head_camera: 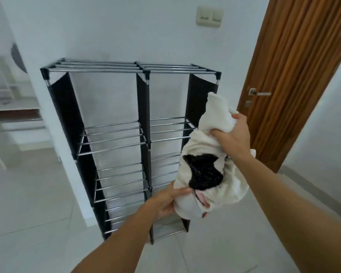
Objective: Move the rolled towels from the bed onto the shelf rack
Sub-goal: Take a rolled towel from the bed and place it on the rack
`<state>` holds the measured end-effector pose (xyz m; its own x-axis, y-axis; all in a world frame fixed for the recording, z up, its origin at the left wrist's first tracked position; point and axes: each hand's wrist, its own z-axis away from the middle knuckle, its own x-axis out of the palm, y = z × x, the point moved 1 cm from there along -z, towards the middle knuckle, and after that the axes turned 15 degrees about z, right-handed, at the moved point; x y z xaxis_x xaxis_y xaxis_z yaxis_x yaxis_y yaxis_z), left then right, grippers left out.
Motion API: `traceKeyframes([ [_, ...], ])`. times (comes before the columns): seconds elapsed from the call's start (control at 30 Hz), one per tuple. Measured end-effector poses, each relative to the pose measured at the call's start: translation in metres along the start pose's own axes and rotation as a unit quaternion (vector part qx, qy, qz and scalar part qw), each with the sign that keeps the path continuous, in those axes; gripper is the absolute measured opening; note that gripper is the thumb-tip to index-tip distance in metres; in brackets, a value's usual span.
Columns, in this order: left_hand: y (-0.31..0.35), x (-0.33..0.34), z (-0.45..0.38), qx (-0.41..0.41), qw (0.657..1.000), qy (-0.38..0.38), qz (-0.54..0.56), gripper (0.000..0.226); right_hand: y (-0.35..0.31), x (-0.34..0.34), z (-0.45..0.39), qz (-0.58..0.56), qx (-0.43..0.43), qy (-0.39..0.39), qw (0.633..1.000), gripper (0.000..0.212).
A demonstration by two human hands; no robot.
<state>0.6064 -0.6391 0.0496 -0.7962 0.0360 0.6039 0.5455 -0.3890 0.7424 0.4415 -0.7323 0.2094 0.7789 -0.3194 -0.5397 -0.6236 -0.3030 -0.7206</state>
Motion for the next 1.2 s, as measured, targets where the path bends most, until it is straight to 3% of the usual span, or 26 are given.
traceKeyframes([
  [0.1, 0.026, -0.003, -0.031, 0.024, 1.000, -0.009, 0.007, 0.095, 0.001, 0.033, -0.047, 0.005, -0.006, -0.029, 1.000, 0.076],
  [0.27, 0.068, -0.017, -0.067, 0.055, 0.996, 0.064, 0.038, 0.108, -0.013, 0.087, -0.117, -0.001, -0.032, -0.088, 0.996, 0.070],
  [0.43, 0.111, -0.034, -0.097, 0.084, 0.977, 0.152, 0.119, 0.070, -0.016, 0.139, -0.186, -0.085, 0.008, -0.173, 0.981, 0.064],
  [0.6, 0.157, -0.038, -0.132, 0.091, 0.957, 0.249, 0.116, 0.063, 0.007, 0.203, -0.248, -0.261, 0.132, -0.243, 0.925, 0.054],
  [0.7, 0.186, -0.034, -0.154, 0.125, 0.947, 0.291, 0.061, 0.055, 0.019, 0.234, -0.280, -0.353, 0.205, -0.259, 0.875, 0.028],
  [0.77, 0.202, -0.027, -0.170, 0.165, 0.928, 0.334, 0.024, 0.062, 0.021, 0.249, -0.297, -0.374, 0.218, -0.265, 0.862, 0.023],
  [0.9, 0.201, -0.004, -0.207, 0.195, 0.887, 0.410, -0.087, 0.055, 0.028, 0.275, -0.310, -0.288, 0.221, -0.314, 0.877, 0.040],
  [1.0, 0.193, 0.009, -0.228, 0.190, 0.865, 0.416, -0.207, 0.059, 0.038, 0.284, -0.312, -0.191, 0.220, -0.325, 0.900, 0.052],
  [1.1, 0.202, 0.015, -0.234, 0.189, 0.866, 0.381, -0.262, 0.061, 0.037, 0.280, -0.311, -0.045, 0.111, -0.332, 0.936, 0.070],
  [1.2, 0.212, 0.003, -0.233, 0.225, 0.845, 0.415, -0.254, 0.031, 0.037, 0.277, -0.303, 0.101, 0.011, -0.355, 0.929, 0.095],
])
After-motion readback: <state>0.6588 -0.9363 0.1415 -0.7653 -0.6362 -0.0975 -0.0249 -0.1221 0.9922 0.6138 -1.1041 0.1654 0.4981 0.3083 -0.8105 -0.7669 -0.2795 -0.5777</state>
